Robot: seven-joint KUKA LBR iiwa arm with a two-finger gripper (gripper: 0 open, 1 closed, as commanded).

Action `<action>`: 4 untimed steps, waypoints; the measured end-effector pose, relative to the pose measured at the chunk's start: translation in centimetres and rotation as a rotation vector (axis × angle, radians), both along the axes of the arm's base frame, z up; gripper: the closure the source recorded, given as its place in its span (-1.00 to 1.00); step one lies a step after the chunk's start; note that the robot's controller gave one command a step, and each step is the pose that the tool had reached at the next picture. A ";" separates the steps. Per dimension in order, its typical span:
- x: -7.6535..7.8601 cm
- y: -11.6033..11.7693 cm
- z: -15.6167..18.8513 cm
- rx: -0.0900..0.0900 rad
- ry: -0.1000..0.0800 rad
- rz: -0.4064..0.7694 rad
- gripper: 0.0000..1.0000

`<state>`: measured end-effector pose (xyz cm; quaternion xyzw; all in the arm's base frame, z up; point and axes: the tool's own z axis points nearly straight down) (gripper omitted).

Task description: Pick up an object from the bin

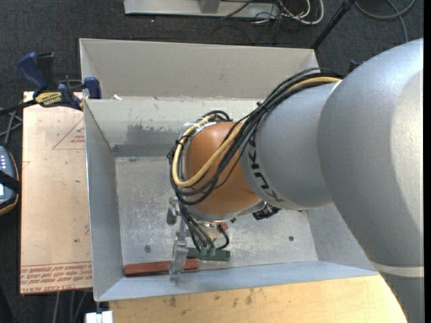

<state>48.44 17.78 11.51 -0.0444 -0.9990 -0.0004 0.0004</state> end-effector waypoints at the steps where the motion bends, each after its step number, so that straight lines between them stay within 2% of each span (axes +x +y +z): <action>1: -0.2 0.2 -4.3 0.001 -0.005 0.347 1.00; 2: -0.2 0.2 -4.3 0.001 -0.005 0.347 1.00; 3: 0.4 1.2 -1.2 0.000 0.001 0.318 1.00; 4: 0.5 0.8 0.5 0.001 -0.004 0.323 1.00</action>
Offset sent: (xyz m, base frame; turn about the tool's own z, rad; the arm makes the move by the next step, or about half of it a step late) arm 0.0000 0.0000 0.0000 0.0000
